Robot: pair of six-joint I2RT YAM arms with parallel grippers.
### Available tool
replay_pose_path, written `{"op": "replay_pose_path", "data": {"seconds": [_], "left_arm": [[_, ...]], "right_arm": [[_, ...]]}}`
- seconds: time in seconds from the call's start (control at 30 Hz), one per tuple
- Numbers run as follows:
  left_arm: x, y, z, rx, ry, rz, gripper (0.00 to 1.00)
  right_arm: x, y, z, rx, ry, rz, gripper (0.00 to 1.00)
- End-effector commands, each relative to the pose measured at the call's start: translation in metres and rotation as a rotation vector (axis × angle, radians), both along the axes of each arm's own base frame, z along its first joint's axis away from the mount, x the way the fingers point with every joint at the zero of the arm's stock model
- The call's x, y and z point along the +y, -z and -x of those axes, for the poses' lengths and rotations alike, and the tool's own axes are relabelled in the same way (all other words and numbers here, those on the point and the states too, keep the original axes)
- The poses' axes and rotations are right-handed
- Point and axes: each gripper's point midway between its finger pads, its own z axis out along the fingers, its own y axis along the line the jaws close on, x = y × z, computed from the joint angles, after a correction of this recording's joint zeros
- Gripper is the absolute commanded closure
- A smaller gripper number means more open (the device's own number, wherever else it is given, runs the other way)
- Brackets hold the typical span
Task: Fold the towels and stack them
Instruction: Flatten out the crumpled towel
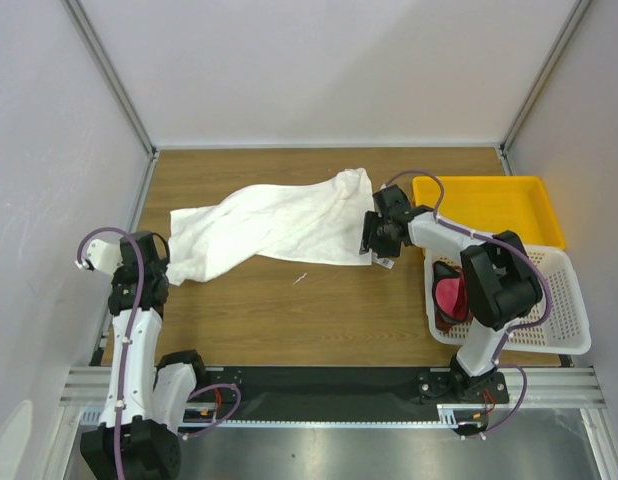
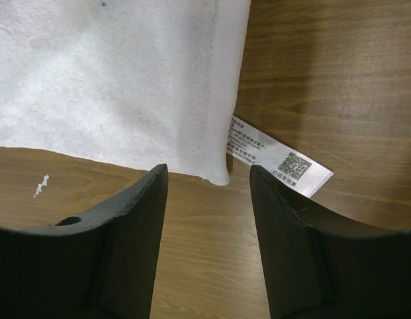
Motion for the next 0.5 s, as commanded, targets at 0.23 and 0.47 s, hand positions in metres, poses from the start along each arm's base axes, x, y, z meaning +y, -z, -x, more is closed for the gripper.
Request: {"op": "replay_pose_path", "data": {"seconds": [0.23,0.47], "left_arm": [[0.004,-0.014,-0.003,-0.044,-0.018,-0.010,1.00],[0.005,-0.016,-0.002,-0.042,-0.020,-0.015,0.99]], "right_arm": [[0.014,0.010,0.004,0.020,-0.014,-0.021,0.49],[0.013,0.015,0.008,0.039,-0.012,-0.015,0.59]]}}
